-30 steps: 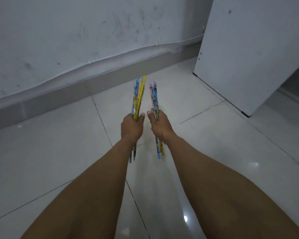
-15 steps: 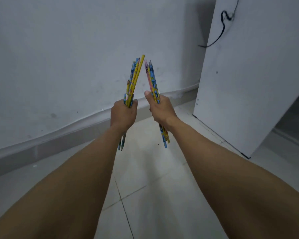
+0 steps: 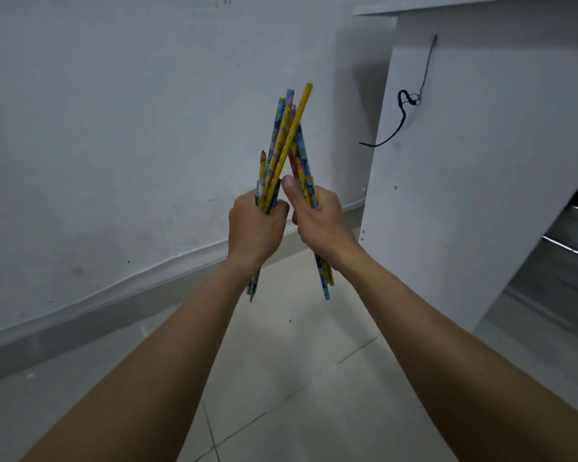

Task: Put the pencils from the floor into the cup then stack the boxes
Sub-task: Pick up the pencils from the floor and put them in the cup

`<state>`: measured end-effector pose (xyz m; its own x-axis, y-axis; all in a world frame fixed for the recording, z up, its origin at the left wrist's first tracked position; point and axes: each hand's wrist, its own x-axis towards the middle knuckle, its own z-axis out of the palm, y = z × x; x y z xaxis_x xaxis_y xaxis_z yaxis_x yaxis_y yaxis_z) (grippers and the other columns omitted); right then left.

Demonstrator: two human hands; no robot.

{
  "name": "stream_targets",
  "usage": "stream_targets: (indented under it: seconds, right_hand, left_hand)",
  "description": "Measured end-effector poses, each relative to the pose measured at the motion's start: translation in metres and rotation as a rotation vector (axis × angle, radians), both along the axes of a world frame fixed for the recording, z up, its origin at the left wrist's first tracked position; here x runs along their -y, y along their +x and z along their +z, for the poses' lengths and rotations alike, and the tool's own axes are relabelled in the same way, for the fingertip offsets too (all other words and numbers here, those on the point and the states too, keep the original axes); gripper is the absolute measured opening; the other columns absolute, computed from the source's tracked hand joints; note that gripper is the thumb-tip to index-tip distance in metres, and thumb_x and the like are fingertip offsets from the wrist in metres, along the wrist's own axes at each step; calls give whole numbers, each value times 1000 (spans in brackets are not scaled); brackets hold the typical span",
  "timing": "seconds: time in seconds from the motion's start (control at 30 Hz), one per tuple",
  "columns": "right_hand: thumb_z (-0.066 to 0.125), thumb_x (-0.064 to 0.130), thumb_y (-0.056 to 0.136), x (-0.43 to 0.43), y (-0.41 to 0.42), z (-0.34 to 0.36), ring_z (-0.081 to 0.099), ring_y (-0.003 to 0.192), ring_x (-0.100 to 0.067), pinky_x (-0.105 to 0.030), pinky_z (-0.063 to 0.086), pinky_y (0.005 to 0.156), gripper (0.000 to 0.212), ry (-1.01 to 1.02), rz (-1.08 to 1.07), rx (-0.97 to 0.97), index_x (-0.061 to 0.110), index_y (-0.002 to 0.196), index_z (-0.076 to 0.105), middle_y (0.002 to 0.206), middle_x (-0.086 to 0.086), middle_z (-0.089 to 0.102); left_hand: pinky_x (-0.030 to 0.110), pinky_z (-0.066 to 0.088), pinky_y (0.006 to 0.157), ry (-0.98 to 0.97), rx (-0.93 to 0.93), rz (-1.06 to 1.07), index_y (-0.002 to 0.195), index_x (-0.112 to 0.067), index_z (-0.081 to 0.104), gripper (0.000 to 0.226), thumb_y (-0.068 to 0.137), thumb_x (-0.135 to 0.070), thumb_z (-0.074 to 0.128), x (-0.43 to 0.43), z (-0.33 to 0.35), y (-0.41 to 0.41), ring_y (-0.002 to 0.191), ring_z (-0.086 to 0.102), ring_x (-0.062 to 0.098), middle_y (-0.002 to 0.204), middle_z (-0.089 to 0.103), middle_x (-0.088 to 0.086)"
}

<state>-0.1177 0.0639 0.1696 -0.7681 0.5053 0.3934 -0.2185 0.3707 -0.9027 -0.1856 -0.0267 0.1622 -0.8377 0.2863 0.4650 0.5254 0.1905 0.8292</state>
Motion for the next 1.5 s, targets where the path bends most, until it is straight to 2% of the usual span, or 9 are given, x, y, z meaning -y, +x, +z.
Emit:
stream_targets:
  seconds: [0.17,0.4,0.7,0.77,0.93,1.13,1.27,1.37,1.5]
  right_hand:
    - [47,63,89,0,-7,49,38,42,-10,-28,32,45,49,-112,58,-30,24,60,48,48,9,40]
    - [49,59,90,-9,2,165,41,42,-3,-18,34,42,39,-179,71,25,34,61,57,47,12,44]
    - [50,52,93,-51,27,414,38,42,-4,-19,32,42,42,-206,55,64,24,62,50,47,12,40]
    - [49,53,93,-58,37,473,37,41,-3,-19,31,42,41,-201,63,71,28,61,49,46,13,39]
    - [49,57,91,-78,72,584,39,40,-1,-16,32,42,42,-164,91,54,35,55,52,44,15,42]
    - [49,57,92,-95,102,640,46,42,1,-11,34,43,35,-147,122,27,37,65,58,48,18,48]
    - [50,58,92,-107,101,646,50,44,3,-7,35,44,33,-134,91,8,37,67,60,50,19,53]
    - [50,59,91,-116,93,640,50,45,2,-8,36,44,33,-137,63,1,36,69,61,50,19,53]
    - [50,64,88,-140,76,634,48,44,-1,-12,35,43,43,-154,0,-20,26,77,65,50,15,52]
  left_hand:
    - [30,47,47,28,28,-88,59,-17,54,23,80,-25,57,-3,60,5,51,58,14,54,59,0]
    - [34,47,47,26,134,-156,67,-5,58,34,89,-31,60,-12,171,9,52,56,21,56,60,6]
    - [34,48,46,18,193,-182,66,-10,58,33,87,-36,59,-58,413,29,51,57,20,58,63,6]
    - [36,50,48,12,200,-170,66,-9,58,33,87,-34,59,-64,471,39,56,61,24,60,63,7]
    - [29,41,44,40,197,-180,67,-9,57,31,90,-29,58,-80,582,77,49,50,13,56,59,7]
    - [34,44,45,58,170,-200,75,-8,63,31,91,-34,58,-98,637,108,51,55,22,63,63,12]
    - [30,45,43,112,173,-184,73,-14,63,33,87,-43,57,-112,641,109,49,54,13,58,62,2]
    - [37,52,51,138,165,-194,79,-14,66,31,87,-43,57,-125,634,100,57,62,18,64,66,3]
    - [17,42,44,199,194,-225,74,-25,64,24,87,-44,58,-154,629,86,49,55,3,58,64,-10]
